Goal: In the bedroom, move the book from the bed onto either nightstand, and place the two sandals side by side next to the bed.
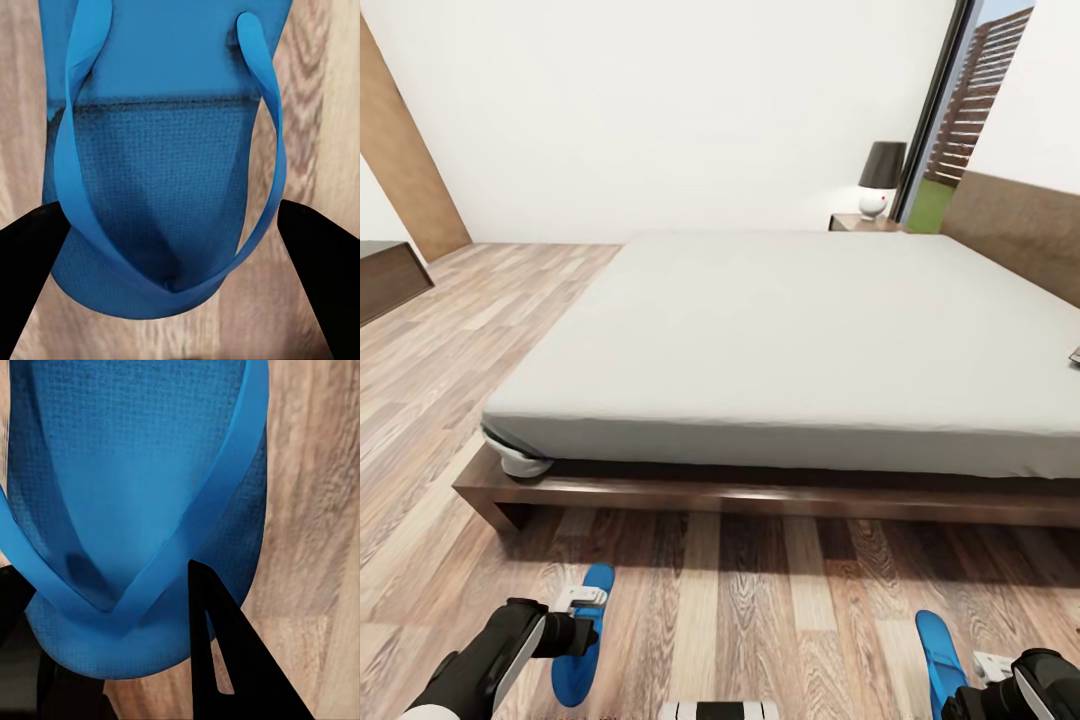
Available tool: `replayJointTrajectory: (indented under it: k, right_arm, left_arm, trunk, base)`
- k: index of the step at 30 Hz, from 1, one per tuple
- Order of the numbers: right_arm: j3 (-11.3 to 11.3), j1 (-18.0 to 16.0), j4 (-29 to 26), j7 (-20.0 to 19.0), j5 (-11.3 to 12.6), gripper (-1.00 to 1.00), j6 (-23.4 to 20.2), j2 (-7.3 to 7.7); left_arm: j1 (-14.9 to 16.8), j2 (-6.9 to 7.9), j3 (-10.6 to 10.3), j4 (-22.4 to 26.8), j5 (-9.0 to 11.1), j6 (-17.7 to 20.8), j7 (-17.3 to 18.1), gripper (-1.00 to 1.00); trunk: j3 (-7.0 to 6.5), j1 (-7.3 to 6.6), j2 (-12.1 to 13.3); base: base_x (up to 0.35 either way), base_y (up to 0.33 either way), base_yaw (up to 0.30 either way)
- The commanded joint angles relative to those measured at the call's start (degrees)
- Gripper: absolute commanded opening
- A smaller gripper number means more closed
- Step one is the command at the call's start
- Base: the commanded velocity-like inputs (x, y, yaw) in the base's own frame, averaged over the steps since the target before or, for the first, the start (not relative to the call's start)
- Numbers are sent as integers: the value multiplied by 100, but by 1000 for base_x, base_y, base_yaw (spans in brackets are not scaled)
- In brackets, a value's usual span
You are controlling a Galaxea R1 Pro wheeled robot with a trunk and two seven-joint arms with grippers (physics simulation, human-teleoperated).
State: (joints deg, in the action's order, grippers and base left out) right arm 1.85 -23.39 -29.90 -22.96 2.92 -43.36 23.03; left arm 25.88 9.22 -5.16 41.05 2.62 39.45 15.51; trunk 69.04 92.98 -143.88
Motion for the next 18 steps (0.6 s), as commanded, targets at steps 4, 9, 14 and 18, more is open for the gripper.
replayJointTrajectory:
  k: [4,9,14,18]
  right_arm:
    - [17,-3,-7,2,39,-100,-36,-1]
    - [21,-5,-64,1,38,-100,-17,1]
    - [154,-3,-210,-35,84,-100,-21,207]
    - [220,-5,-225,-49,109,-100,-26,644]
  left_arm:
    - [0,6,-20,8,28,28,-4,-100]
    - [1,4,-20,8,28,28,-4,-100]
    - [-1,9,-20,8,28,28,-4,-100]
    - [0,3,-20,8,28,28,-4,-100]
  trunk:
    - [94,9,-8]
    - [205,22,-14]
    - [293,32,-20]
    - [293,32,-20]
  base:
    - [0,0,0]
    - [0,0,0]
    - [0,0,0]
    - [0,0,0]
